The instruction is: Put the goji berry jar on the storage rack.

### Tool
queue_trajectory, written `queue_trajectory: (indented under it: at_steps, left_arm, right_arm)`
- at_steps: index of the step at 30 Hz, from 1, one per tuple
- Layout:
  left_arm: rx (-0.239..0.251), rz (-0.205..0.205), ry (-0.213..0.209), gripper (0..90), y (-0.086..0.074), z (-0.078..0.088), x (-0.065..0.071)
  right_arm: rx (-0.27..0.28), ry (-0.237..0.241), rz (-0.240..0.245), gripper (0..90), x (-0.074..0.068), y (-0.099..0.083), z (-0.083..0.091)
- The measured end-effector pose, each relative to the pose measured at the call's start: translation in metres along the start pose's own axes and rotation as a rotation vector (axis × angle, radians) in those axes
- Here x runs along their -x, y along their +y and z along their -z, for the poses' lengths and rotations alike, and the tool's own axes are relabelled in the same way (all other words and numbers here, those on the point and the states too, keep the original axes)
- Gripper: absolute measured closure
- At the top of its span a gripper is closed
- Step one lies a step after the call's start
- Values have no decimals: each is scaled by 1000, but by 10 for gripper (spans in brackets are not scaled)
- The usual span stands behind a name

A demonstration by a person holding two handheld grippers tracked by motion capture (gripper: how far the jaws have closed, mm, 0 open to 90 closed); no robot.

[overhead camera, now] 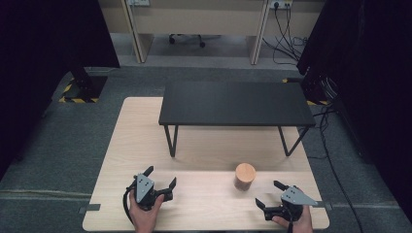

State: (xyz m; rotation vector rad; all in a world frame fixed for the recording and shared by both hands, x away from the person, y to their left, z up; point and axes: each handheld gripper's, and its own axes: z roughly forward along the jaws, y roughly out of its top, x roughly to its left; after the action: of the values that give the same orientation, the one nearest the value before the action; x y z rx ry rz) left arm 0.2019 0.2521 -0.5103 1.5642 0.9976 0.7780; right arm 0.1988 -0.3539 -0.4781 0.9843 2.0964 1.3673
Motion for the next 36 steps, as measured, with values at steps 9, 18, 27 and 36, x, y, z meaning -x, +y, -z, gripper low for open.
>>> queue_trajectory:
  at_steps: [9,18,27,36]
  left_arm:
    - [-4,-8,-2,20,1,-1,1]
    - [-6,-7,-3,20,1,-1,0]
    - [-6,-6,-4,20,1,-1,0]
    - [-5,-6,-4,20,1,-1,0]
  right_arm:
    - [-20,26,4,25,2,11,-18]
    - [-69,48,2,25,5,28,-42]
    - [-99,57,4,31,3,41,-64]
    - [-137,44,17,116,-3,53,-81]
